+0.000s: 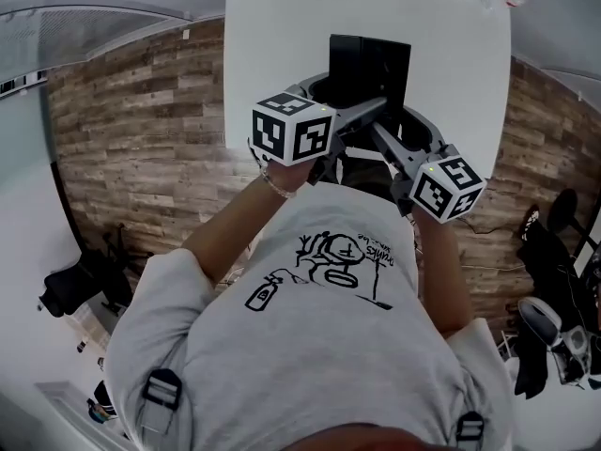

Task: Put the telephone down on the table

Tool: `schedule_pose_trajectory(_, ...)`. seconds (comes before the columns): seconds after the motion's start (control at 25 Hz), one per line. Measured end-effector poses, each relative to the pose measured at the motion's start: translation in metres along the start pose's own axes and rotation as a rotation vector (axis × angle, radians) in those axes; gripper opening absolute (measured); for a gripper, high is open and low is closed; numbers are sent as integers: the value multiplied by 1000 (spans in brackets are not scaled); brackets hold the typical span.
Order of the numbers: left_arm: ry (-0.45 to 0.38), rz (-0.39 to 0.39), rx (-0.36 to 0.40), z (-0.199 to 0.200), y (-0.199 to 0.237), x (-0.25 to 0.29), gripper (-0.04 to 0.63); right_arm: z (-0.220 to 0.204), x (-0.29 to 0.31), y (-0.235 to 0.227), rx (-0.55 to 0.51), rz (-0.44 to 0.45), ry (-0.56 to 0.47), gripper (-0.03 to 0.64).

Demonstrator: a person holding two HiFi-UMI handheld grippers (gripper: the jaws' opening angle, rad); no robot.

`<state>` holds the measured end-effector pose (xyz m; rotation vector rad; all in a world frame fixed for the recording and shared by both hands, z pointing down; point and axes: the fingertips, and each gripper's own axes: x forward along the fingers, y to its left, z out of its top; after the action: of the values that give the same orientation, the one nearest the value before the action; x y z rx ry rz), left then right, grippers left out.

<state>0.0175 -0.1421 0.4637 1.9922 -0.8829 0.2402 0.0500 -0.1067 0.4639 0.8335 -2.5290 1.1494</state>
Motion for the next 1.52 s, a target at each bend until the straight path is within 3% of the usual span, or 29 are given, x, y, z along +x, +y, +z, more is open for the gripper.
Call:
schedule_pose_trajectory(1.16,46,20,3,-24,72,83,347,-35,50,-95,76,-33,32,238)
schedule_pose_trajectory(1.52,54,26,-29,-37,88,103,348,-48,58,-117,94,-43,41,238)
